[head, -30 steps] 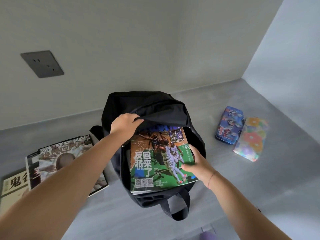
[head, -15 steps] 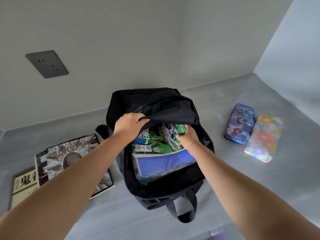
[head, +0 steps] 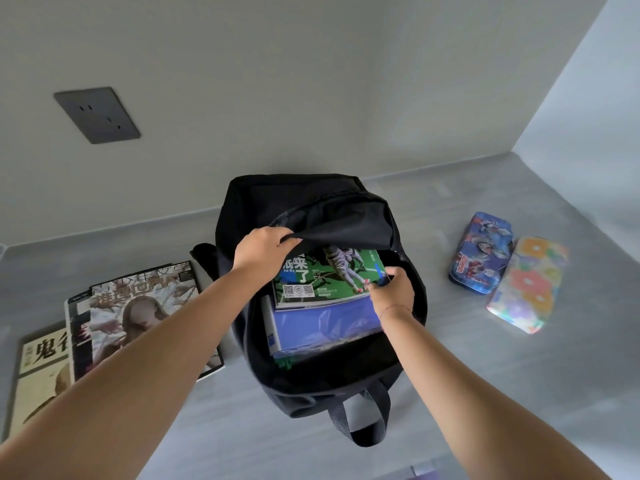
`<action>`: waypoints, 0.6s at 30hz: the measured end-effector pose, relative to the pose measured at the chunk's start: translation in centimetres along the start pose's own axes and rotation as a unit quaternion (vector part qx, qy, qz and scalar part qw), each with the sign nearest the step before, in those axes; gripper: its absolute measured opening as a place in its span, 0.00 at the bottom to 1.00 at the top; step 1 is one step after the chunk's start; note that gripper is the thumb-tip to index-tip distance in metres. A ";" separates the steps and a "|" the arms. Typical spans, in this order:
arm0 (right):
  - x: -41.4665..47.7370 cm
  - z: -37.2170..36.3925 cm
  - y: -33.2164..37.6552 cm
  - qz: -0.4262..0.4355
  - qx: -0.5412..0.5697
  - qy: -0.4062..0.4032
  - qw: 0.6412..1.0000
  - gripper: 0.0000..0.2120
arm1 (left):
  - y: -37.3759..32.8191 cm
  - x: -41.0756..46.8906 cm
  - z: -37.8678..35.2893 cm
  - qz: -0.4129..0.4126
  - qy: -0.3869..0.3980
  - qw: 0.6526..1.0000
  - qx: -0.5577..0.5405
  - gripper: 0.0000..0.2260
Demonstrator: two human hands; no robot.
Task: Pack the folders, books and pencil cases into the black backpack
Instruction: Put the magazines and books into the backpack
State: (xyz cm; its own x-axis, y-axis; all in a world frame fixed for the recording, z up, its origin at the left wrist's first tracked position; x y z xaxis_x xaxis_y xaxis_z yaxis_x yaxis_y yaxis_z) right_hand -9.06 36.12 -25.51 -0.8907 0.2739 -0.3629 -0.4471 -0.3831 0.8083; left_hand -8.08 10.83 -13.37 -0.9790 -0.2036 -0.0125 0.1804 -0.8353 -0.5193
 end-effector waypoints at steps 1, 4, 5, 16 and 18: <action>0.4 0.2 0.2 0.000 0.009 -0.009 1.000 0.18 | 0.0 0.0 0.0 0.002 -0.001 1.000 -0.004 0.11; 0.3 0.4 0.0 -0.006 -0.003 -0.015 1.000 0.11 | 0.1 -0.4 -0.2 0.007 0.000 1.000 -0.017 0.11; -0.4 0.6 -0.1 -0.006 -0.015 -0.018 1.000 0.11 | 0.1 -0.5 -0.4 0.008 0.004 1.000 -0.027 0.11; -20.1 -7.1 11.9 0.329 0.100 0.171 0.923 0.09 | 7.2 -6.6 2.8 -0.020 -0.123 0.992 -0.017 0.27; -21.6 -12.2 12.6 0.324 0.062 0.255 0.909 0.11 | 13.2 -9.0 4.8 0.076 -0.184 0.979 -0.051 0.22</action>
State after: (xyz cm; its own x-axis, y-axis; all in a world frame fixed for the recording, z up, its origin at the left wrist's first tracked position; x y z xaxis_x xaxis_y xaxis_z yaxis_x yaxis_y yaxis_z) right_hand 3.55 14.61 -13.18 -0.9004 -0.4300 0.0660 0.1693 -0.2066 0.9637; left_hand 3.57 -0.86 -15.99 -0.8378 -0.5069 0.2026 0.2924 -0.7300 -0.6177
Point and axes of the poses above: each hand's wrist, its own x-axis towards the middle knuckle, its own z-axis out of the back of the hand, y = z × x, the point moved 9 cm from there along x, towards the middle knuckle, and after that the axes turned 1 degree about x, right-handed, at the moved point
